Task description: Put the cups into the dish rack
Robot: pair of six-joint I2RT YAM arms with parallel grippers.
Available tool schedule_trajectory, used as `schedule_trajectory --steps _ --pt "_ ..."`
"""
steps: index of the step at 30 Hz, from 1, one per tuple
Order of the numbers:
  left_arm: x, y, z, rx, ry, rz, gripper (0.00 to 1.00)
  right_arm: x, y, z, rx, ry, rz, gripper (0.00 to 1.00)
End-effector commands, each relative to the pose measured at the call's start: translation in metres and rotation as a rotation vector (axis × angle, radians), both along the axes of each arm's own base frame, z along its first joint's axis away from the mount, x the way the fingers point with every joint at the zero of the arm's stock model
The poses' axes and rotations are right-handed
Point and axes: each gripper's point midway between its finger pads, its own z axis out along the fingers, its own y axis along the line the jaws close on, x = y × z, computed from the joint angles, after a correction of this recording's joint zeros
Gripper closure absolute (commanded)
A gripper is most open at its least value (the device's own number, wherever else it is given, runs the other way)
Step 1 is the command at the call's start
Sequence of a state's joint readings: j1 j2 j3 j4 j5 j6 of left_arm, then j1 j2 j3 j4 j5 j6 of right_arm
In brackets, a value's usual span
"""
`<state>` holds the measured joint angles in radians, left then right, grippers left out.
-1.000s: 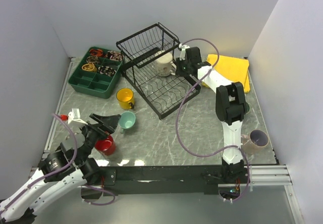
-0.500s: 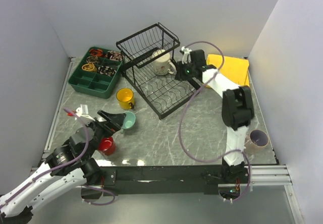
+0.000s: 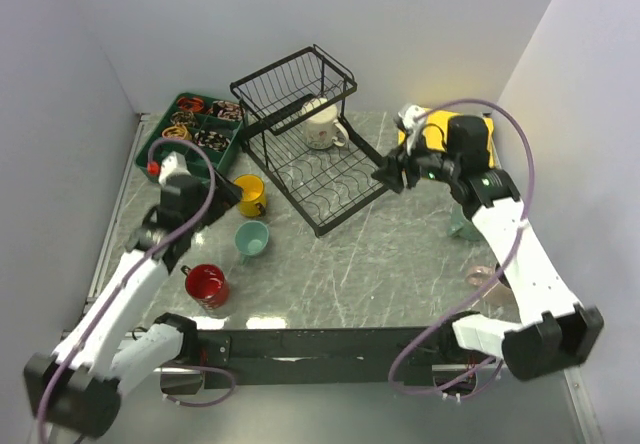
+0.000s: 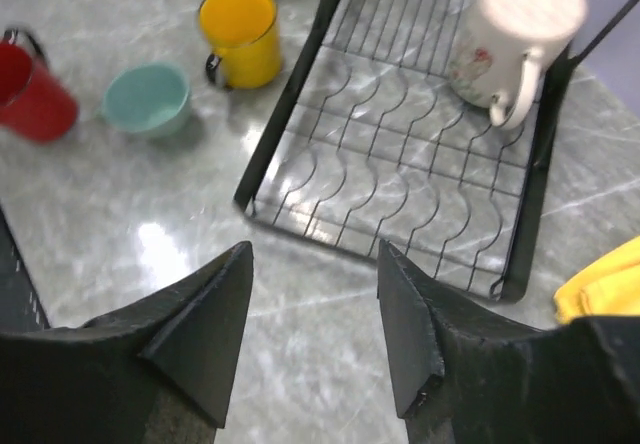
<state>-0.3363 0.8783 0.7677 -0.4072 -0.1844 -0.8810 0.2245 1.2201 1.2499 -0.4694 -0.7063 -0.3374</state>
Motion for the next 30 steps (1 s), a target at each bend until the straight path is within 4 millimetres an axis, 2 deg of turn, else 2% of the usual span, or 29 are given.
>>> schedule_trajectory --steps 1,2,3,4,5,6,7,8,9,11,12,16,17,21,24,28,30 --pt "0.033 -0.001 0.008 -0.09 0.065 -0.072 0.04 -0.038 -0.019 -0.024 -0.018 0.028 0.041 0.38" --pt "0.04 0.0 -0.008 -0.075 0.124 -0.067 0.04 -0.046 -0.023 -0.019 -0.009 -0.002 0.042 0.36" --pt "0.045 0.001 -0.011 -0.062 0.144 -0.061 0.04 -0.052 -0.025 -0.028 0.001 0.015 0.052 0.35" --pt "0.051 0.003 -0.009 -0.049 0.149 -0.051 0.04 -0.052 -0.031 -0.028 0.01 0.002 0.033 0.35" --pt "0.057 0.004 -0.022 -0.025 0.194 -0.049 0.04 -0.057 -0.034 -0.025 0.02 -0.018 0.03 0.33" --pt "0.06 0.005 -0.026 -0.011 0.215 -0.045 0.04 -0.061 -0.035 -0.034 0.026 -0.002 0.029 0.31" --pt "0.064 0.008 -0.024 0.009 0.232 -0.033 0.04 -0.063 -0.035 -0.033 0.042 -0.012 0.038 0.3" --pt "0.068 0.008 -0.035 0.024 0.27 -0.039 0.04 -0.064 -0.038 -0.033 0.049 -0.028 0.029 0.29" --pt "0.069 0.008 -0.038 0.03 0.286 -0.041 0.03 -0.066 -0.039 -0.04 0.058 -0.014 0.027 0.26" --pt "0.073 0.015 -0.049 0.068 0.315 -0.014 0.01 -0.067 -0.042 -0.036 0.087 -0.042 0.019 0.24" --pt "0.072 0.015 -0.054 0.074 0.326 -0.013 0.01 -0.069 -0.042 -0.042 0.095 -0.032 0.022 0.22" --pt "0.076 0.018 -0.071 0.093 0.359 -0.008 0.07 -0.07 -0.045 -0.046 0.125 -0.021 0.023 0.22" --pt "0.077 0.015 -0.078 0.089 0.372 -0.019 0.12 -0.069 -0.045 -0.047 0.127 -0.016 0.025 0.22" --pt "0.088 0.008 -0.086 0.078 0.377 -0.043 0.16 -0.069 -0.045 -0.054 0.135 0.015 0.037 0.22" --pt "0.096 0.008 -0.093 0.096 0.383 -0.054 0.26 -0.07 -0.046 -0.056 0.138 0.02 0.037 0.21" --pt "0.103 0.017 -0.108 0.16 0.412 -0.048 0.29 -0.07 -0.047 -0.057 0.142 0.017 0.031 0.21" --pt "0.108 0.018 -0.108 0.182 0.411 -0.048 0.31 -0.07 -0.047 -0.058 0.143 0.027 0.032 0.21"
